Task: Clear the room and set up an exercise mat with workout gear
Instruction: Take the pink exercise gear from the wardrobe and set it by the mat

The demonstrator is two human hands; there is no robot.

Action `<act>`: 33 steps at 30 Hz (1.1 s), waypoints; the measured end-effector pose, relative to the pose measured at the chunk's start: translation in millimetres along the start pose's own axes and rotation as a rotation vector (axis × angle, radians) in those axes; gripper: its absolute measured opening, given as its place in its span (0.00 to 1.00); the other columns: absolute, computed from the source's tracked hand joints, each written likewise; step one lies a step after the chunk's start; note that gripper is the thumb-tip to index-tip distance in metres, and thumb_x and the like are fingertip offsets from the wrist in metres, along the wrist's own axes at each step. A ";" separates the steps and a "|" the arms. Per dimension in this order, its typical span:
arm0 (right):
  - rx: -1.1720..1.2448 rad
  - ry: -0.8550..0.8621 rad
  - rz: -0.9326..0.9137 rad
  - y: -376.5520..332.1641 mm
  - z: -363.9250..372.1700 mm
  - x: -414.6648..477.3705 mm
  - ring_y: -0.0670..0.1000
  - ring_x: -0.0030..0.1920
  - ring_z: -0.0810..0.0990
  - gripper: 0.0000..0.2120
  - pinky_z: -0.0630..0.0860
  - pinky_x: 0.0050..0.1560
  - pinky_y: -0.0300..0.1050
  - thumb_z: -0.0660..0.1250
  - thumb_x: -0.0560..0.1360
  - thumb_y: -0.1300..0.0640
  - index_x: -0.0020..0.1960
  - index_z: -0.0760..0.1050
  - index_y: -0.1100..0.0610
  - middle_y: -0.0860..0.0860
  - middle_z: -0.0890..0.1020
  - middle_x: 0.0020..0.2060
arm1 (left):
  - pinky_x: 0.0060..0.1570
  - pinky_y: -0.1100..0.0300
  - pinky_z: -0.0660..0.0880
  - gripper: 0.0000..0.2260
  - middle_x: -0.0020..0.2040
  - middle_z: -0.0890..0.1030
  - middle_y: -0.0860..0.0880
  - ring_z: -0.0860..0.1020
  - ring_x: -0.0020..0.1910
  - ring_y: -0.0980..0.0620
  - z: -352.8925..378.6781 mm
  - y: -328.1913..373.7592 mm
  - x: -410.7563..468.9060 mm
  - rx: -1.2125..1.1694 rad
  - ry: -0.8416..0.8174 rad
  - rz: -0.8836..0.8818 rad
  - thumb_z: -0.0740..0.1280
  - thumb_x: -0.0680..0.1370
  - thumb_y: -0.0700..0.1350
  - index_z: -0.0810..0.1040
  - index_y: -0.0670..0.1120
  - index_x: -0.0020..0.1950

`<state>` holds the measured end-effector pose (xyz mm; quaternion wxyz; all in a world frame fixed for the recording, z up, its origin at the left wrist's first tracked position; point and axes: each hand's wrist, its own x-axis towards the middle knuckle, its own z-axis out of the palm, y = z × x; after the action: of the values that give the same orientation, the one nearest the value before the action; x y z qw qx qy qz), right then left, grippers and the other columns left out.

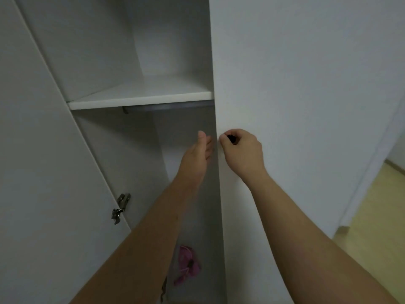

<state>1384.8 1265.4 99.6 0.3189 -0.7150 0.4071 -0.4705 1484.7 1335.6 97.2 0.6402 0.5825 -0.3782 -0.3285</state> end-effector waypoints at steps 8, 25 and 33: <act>-0.011 0.127 0.089 -20.8 -12.6 -48.7 0.45 0.44 0.82 0.10 0.80 0.53 0.48 0.64 0.78 0.49 0.46 0.82 0.51 0.44 0.84 0.40 | 0.48 0.69 0.76 0.23 0.49 0.81 0.54 0.82 0.46 0.63 -5.9 -0.7 -16.7 -0.045 -0.158 0.020 0.51 0.85 0.55 0.75 0.41 0.67; -0.042 0.653 0.231 -47.4 -103.4 -191.1 0.43 0.34 0.70 0.11 0.66 0.36 0.41 0.56 0.80 0.56 0.40 0.69 0.54 0.46 0.74 0.34 | 0.47 0.54 0.83 0.19 0.41 0.86 0.40 0.86 0.43 0.44 28.9 21.7 -138.3 -0.003 -0.749 0.081 0.60 0.83 0.51 0.84 0.40 0.47; -0.006 0.737 0.320 -40.8 -157.3 -226.8 0.46 0.37 0.73 0.09 0.69 0.39 0.46 0.52 0.82 0.53 0.60 0.67 0.49 0.48 0.75 0.36 | 0.57 0.50 0.79 0.21 0.49 0.86 0.40 0.85 0.51 0.45 78.3 26.5 -163.2 -0.017 -1.054 -0.022 0.60 0.81 0.55 0.83 0.39 0.55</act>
<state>1198.4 1473.0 95.9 0.2187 -0.4267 0.6017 -0.6387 1335.0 1440.0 109.8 0.3645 0.3370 -0.6400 -0.5865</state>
